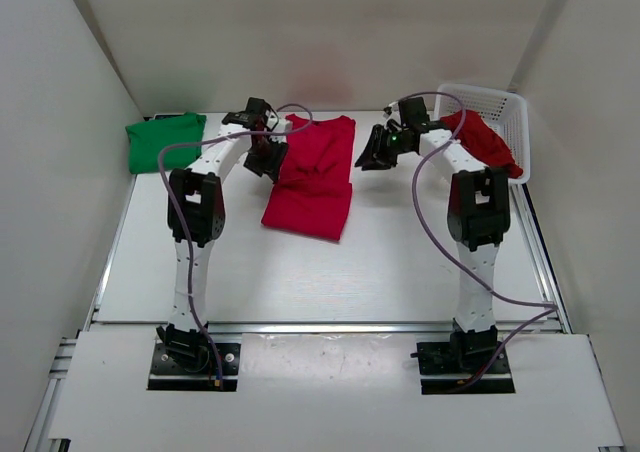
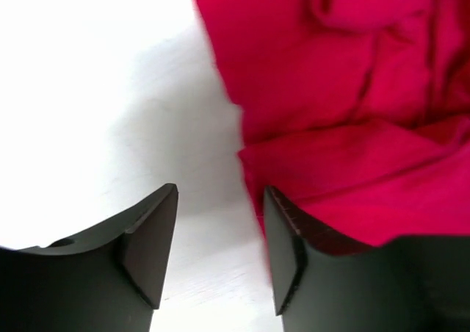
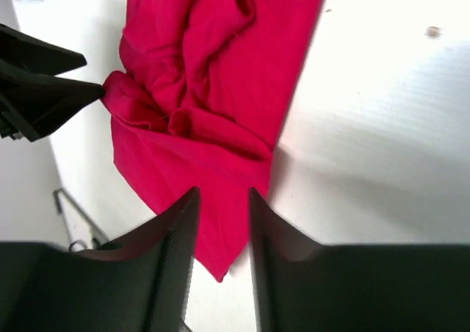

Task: Fold and stack the t-shirts
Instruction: Fold the folded rectangular tshirt in 1/3 of the way

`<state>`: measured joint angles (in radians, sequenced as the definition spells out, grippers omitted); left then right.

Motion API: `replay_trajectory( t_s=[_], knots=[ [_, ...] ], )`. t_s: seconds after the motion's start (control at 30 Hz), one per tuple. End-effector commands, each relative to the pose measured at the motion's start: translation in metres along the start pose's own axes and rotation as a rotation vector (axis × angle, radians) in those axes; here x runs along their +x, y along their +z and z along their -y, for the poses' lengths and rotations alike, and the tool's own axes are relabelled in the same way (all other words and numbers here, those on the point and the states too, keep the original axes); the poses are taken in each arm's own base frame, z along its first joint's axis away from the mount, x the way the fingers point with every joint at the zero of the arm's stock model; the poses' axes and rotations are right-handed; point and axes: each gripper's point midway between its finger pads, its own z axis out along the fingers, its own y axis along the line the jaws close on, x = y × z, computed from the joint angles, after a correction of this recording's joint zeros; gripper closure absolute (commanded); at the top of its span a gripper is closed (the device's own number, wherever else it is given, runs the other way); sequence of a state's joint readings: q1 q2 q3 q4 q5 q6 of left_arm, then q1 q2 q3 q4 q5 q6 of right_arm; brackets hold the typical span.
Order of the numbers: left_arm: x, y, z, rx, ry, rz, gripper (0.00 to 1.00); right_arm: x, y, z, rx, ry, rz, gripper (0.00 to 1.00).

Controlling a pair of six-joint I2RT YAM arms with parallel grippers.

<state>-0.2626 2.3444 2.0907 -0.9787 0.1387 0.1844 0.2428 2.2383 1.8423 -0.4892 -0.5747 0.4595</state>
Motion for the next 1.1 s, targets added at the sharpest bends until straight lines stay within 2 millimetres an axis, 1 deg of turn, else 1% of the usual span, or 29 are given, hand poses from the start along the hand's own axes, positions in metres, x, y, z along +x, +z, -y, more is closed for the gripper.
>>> replay_trajectory(
  t_s=[0.0,0.03,0.07,0.13,0.17,0.2,0.23,0.27,0.3,0.33,0.37,0.4,0.43,0.47,0.53,0.57,0.6,0.63,0.67,0.7,0.73,0.77,0.8,0.83,0.87,0.9,0.97,1.0,1.07],
  knots=[
    [-0.039,-0.052,-0.008,-0.08,0.009,0.147,0.37,-0.002,-0.039,-0.03,0.092,-0.136,0.071,0.65],
    [-0.043,-0.061,-0.009,-0.094,0.029,0.165,0.37,0.006,-0.045,-0.036,0.097,-0.161,0.071,0.75],
    [-0.043,-0.068,-0.006,-0.1,0.033,0.175,0.37,0.015,-0.047,-0.041,0.09,-0.175,0.067,0.8],
    [-0.032,-0.071,-0.001,-0.096,0.063,0.151,0.38,0.041,-0.038,-0.052,0.049,-0.189,0.008,0.96],
    [-0.033,-0.079,0.003,-0.096,0.075,0.167,0.39,0.051,-0.033,-0.052,0.037,-0.187,-0.018,1.0],
    [-0.024,-0.082,0.008,-0.091,0.104,0.156,0.43,0.062,-0.026,-0.056,0.029,-0.212,-0.051,1.0],
    [-0.008,-0.074,0.014,-0.07,0.128,0.118,0.48,0.068,-0.02,-0.054,0.033,-0.21,-0.074,1.0],
    [0.0,-0.075,0.025,-0.044,0.165,0.113,0.52,0.075,-0.011,-0.065,0.02,-0.239,-0.088,1.0],
    [-0.001,-0.08,0.033,-0.03,0.195,0.132,0.54,0.073,-0.006,-0.064,0.016,-0.234,-0.094,1.0],
    [0.012,-0.075,0.045,0.014,0.234,0.108,0.59,0.081,0.003,-0.073,-0.01,-0.256,-0.119,1.0],
    [0.019,-0.074,0.058,0.052,0.283,0.101,0.64,0.078,0.012,-0.071,-0.024,-0.236,-0.125,1.0],
    [0.024,-0.073,0.073,0.088,0.323,0.093,0.65,0.082,0.025,-0.068,-0.034,-0.21,-0.149,1.0],
    [0.029,-0.069,0.087,0.121,0.36,0.081,0.67,0.078,0.032,-0.069,-0.043,-0.207,-0.148,1.0],
    [0.035,-0.064,0.091,0.137,0.375,0.066,0.66,0.084,0.042,-0.06,-0.032,-0.166,-0.185,1.0],
    [0.033,-0.048,0.096,0.138,0.373,0.067,0.66,0.081,0.054,-0.049,-0.011,-0.143,-0.191,1.0],
    [0.031,-0.044,0.093,0.122,0.355,0.065,0.63,0.078,0.055,-0.043,0.003,-0.135,-0.181,1.0],
    [0.028,-0.034,0.089,0.115,0.337,0.066,0.62,0.079,0.058,-0.038,0.016,-0.112,-0.184,1.0],
    [0.021,-0.025,0.083,0.11,0.312,0.073,0.61,0.077,0.061,-0.028,0.034,-0.089,-0.182,1.0],
    [0.008,-0.026,0.082,0.107,0.283,0.101,0.59,0.07,0.06,-0.023,0.05,-0.083,-0.164,1.0],
    [0.005,-0.017,0.077,0.101,0.274,0.1,0.58,0.067,0.063,-0.017,0.062,-0.056,-0.165,1.0],
    [-0.006,-0.011,0.068,0.08,0.237,0.12,0.55,0.061,0.065,-0.016,0.055,-0.054,-0.155,1.0],
    [-0.019,-0.013,0.06,0.06,0.204,0.147,0.53,0.051,0.061,-0.019,0.042,-0.053,-0.13,1.0],
    [-0.019,0.0,0.057,0.056,0.187,0.135,0.52,0.043,0.06,-0.022,0.034,-0.057,-0.11,1.0],
    [-0.029,0.004,0.05,0.042,0.159,0.146,0.5,0.038,0.058,-0.027,0.022,-0.07,-0.099,1.0],
    [-0.042,0.0,0.043,0.03,0.128,0.174,0.48,0.037,0.057,-0.029,0.021,-0.073,-0.095,1.0],
    [-0.042,0.009,0.038,0.025,0.086,0.163,0.46,0.031,0.058,-0.028,0.017,-0.075,-0.08,1.0],
    [-0.057,0.005,0.022,0.023,0.027,0.201,0.42,0.024,0.052,-0.029,0.01,-0.069,-0.065,0.99],
    [-0.057,0.007,0.013,0.022,0.005,0.207,0.4,0.025,0.054,-0.023,0.021,-0.057,-0.072,1.0],
    [-0.056,0.007,0.009,0.005,0.002,0.204,0.36,0.023,0.057,-0.015,0.033,-0.046,-0.074,1.0]
  ],
)
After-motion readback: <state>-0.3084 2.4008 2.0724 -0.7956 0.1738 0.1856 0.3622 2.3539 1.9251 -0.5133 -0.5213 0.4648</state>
